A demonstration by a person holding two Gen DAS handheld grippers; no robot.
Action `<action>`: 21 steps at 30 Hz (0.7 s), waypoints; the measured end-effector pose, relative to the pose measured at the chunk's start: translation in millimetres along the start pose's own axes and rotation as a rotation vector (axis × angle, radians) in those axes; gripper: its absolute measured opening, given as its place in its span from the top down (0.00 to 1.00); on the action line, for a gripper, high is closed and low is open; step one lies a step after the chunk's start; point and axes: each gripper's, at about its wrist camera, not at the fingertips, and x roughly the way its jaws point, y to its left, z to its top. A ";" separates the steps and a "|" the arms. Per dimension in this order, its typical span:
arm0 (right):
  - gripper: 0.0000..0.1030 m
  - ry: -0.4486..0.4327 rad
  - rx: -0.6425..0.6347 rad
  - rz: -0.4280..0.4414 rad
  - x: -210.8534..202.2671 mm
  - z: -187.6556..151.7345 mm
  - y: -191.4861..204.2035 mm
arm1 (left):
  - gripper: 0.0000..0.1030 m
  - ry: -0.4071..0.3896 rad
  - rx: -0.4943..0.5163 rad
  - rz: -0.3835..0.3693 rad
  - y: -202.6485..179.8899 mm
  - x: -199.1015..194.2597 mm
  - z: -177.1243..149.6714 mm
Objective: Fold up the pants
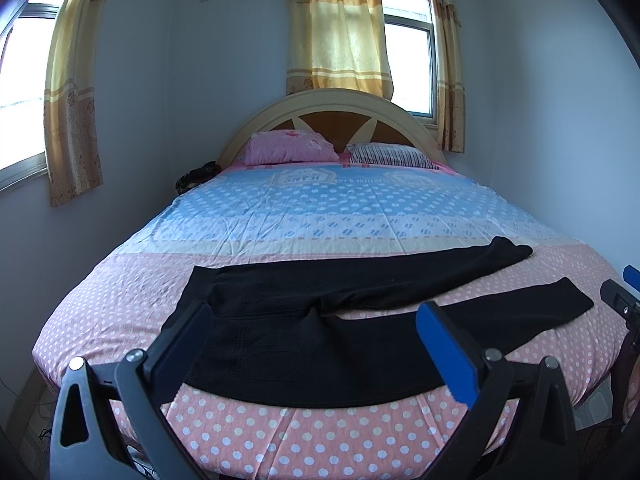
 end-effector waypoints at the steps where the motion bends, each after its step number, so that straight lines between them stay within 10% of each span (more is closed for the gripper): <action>1: 0.01 0.001 0.000 0.000 0.2 -0.2 0.3 | 0.00 0.000 0.000 0.000 -0.3 0.1 0.1; 21: 0.01 0.109 -0.015 0.024 43.0 -21.6 -7.5 | 0.00 0.077 0.010 0.035 31.3 56.9 -8.0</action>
